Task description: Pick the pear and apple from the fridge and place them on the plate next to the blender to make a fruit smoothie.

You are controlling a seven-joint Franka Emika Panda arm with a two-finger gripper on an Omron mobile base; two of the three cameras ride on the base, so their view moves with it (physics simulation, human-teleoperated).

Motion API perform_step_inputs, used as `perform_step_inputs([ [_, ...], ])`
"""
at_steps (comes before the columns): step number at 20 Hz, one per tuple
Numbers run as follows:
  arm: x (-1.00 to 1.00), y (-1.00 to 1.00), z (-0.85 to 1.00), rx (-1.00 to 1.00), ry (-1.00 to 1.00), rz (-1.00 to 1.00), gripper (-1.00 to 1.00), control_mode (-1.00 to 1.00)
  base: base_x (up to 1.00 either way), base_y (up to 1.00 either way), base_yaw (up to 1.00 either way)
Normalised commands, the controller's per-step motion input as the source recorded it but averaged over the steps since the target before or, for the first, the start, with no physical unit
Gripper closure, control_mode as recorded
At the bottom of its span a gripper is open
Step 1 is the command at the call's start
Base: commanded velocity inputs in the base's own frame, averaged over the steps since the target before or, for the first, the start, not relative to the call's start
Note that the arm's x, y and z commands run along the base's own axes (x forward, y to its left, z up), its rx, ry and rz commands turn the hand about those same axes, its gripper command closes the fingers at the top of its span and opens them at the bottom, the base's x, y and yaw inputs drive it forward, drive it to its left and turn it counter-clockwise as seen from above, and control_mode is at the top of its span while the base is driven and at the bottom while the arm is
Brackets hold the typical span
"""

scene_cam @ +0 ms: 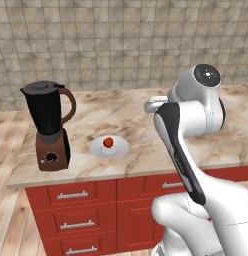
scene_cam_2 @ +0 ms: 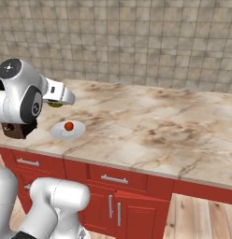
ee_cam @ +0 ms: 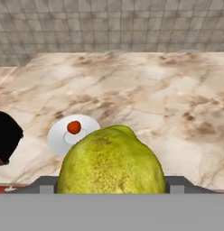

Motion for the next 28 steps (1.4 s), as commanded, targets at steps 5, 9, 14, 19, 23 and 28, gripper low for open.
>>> perform_step_inputs([
  [5,0.39,0.06,-0.52,0.00,0.25,0.00,1.00,-1.00,0.07,0.06,0.00],
  [9,0.72,0.14,-0.93,0.00,0.36,0.09,1.00,-1.00,0.00,0.00,0.00],
  [14,0.82,0.41,-0.72,0.00,0.30,0.08,1.00,-1.00,0.00,0.00,0.00],
  [19,0.44,0.25,-0.68,-0.01,0.14,0.09,1.00,-1.00,0.00,0.00,0.00],
  [23,0.28,0.02,-0.51,0.00,0.11,0.10,1.00,-1.00,0.00,0.00,0.00],
  [28,0.27,0.17,-0.70,-0.01,0.01,0.09,1.00,-1.00,0.00,0.00,0.00],
])
